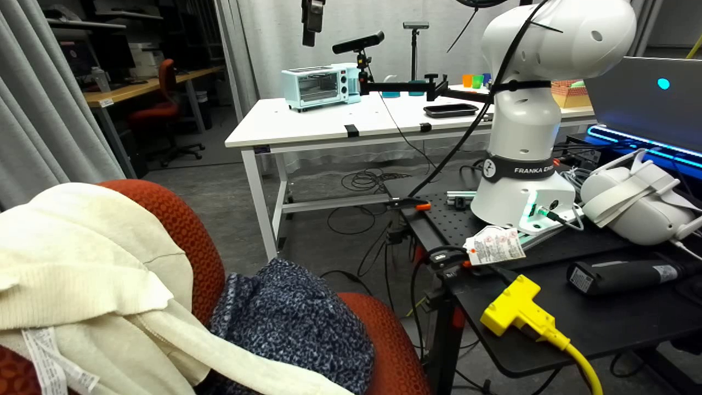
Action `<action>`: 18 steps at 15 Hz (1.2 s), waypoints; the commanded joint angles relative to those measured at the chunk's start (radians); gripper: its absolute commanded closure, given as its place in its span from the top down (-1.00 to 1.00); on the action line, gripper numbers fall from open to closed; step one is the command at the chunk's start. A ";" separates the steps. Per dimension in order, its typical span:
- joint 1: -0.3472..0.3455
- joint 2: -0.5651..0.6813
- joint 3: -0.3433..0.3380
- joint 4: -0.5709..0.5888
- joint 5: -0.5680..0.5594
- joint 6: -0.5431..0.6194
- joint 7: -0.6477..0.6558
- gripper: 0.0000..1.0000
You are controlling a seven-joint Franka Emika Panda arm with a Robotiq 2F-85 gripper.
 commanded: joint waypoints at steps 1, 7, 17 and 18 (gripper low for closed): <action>-0.027 0.007 0.022 0.003 0.017 -0.004 -0.015 1.00; -0.027 0.007 0.022 0.003 0.017 -0.004 -0.015 1.00; -0.057 0.026 0.062 0.019 -0.102 -0.031 -0.030 1.00; -0.059 0.026 0.064 0.019 -0.111 -0.029 -0.029 1.00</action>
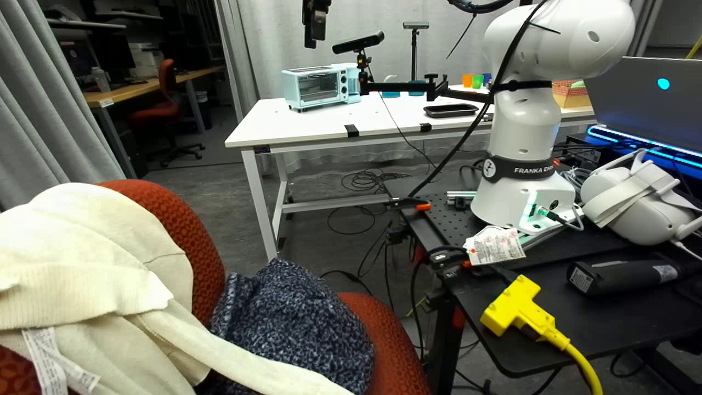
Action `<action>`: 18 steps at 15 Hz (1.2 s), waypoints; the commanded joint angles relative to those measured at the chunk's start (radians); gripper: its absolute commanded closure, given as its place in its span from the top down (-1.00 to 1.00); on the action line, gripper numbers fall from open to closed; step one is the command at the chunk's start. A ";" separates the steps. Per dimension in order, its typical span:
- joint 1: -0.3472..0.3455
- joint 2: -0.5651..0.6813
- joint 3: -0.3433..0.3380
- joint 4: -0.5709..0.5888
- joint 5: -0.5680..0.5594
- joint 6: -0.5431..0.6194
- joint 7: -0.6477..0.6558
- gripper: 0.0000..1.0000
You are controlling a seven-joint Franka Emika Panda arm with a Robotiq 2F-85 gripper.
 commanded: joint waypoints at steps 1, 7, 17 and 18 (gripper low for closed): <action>-0.032 0.008 0.027 0.015 -0.031 -0.019 -0.016 1.00; -0.025 0.008 0.024 0.002 -0.009 -0.004 -0.009 1.00; 0.000 0.022 0.002 0.010 0.011 -0.019 -0.083 1.00; 0.006 0.023 -0.004 0.009 0.022 -0.014 -0.106 1.00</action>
